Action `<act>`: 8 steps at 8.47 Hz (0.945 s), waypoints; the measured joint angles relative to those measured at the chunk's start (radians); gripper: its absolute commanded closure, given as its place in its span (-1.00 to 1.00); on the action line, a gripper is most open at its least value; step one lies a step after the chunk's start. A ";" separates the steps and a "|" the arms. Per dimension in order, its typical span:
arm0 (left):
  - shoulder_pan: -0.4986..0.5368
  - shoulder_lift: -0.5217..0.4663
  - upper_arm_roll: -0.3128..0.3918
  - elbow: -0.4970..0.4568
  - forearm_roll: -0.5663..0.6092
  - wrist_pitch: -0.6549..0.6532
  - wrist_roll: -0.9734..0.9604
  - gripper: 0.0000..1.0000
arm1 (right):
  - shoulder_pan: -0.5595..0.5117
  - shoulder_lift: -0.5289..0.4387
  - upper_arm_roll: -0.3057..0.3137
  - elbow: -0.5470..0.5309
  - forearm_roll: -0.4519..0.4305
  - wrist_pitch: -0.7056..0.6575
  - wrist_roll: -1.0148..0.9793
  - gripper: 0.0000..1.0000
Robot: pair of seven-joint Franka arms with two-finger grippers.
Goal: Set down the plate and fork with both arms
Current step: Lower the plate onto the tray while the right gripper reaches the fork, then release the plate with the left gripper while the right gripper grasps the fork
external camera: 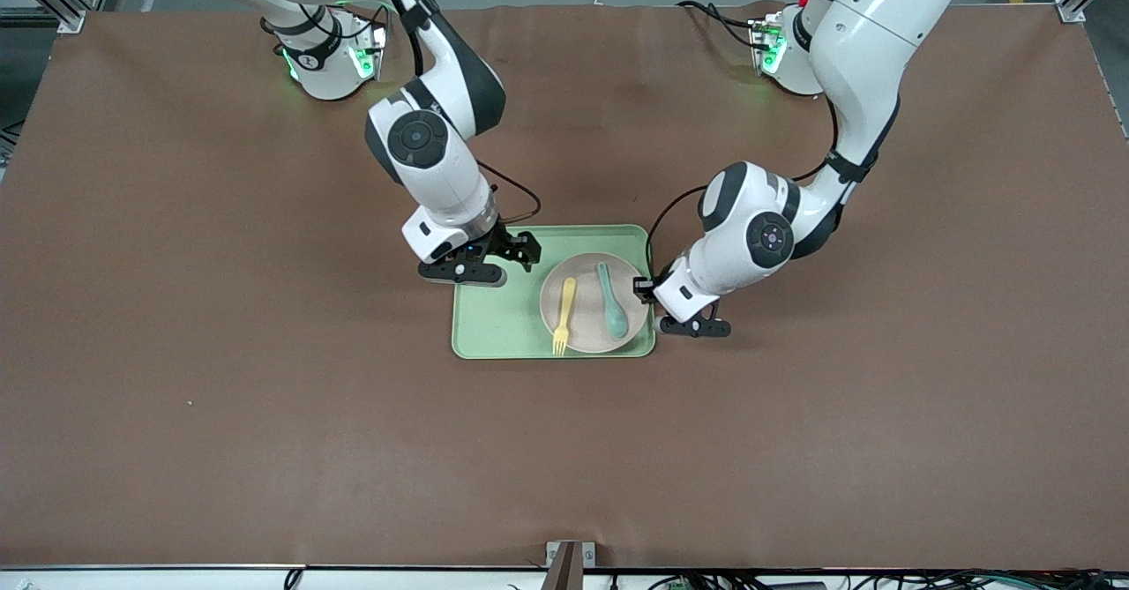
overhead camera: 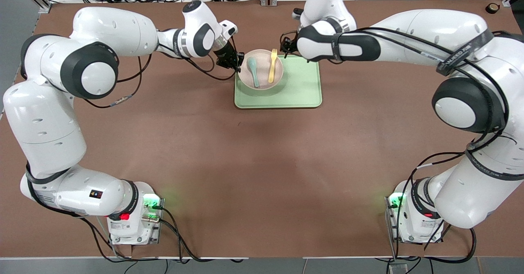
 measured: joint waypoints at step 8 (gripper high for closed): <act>0.007 0.025 -0.003 -0.018 -0.001 0.010 0.000 -0.97 | 0.104 0.236 -0.016 0.150 -0.003 0.188 0.075 -0.75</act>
